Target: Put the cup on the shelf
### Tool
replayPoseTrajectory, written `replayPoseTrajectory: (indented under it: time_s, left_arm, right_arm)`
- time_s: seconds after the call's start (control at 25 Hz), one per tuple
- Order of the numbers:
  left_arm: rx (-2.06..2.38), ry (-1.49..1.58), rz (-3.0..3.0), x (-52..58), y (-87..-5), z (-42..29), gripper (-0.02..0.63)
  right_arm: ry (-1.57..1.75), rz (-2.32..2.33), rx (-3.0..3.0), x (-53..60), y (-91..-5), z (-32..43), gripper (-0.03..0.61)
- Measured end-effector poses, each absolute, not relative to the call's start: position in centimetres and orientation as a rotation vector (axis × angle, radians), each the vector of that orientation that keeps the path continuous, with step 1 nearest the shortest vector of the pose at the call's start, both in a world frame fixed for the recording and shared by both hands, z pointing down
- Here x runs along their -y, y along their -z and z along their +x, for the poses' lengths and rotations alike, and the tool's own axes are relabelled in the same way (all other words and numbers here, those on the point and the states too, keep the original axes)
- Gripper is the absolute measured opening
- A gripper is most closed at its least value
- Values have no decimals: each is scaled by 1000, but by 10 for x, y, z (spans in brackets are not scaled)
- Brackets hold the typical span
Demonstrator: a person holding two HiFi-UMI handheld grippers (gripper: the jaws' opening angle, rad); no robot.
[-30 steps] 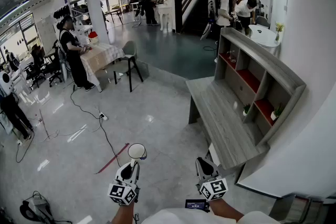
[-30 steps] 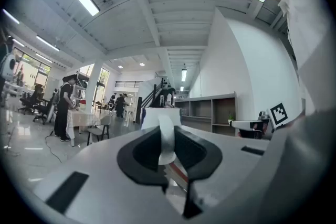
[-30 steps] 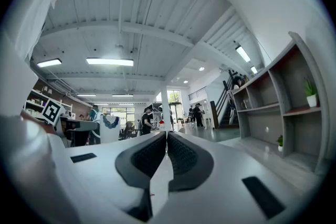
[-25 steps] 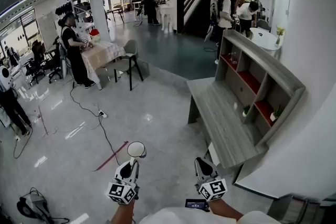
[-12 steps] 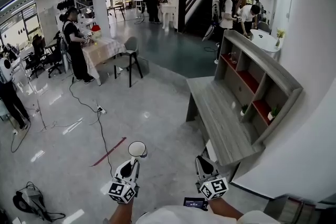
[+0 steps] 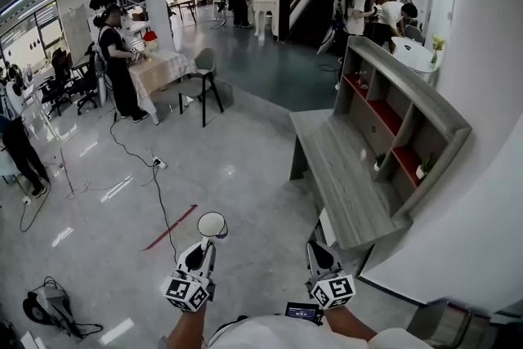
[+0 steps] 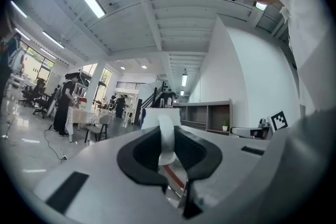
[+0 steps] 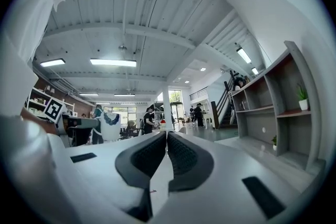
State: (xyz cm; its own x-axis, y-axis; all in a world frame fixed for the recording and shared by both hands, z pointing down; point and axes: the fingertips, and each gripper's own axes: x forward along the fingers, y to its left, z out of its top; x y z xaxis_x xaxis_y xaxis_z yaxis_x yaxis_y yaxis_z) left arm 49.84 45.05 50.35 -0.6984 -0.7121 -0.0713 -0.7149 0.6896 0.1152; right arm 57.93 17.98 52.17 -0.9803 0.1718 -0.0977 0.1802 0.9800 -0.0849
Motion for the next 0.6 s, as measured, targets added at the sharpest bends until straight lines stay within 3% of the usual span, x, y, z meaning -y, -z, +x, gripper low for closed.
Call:
replayPoseTrajectory:
  time_s: [0.6]
  left_arm:
    - [-2866, -260, -1162, -411, -507, 519, 61]
  right_arm:
    - [144, 167, -3011, -122, -529, 607, 37]
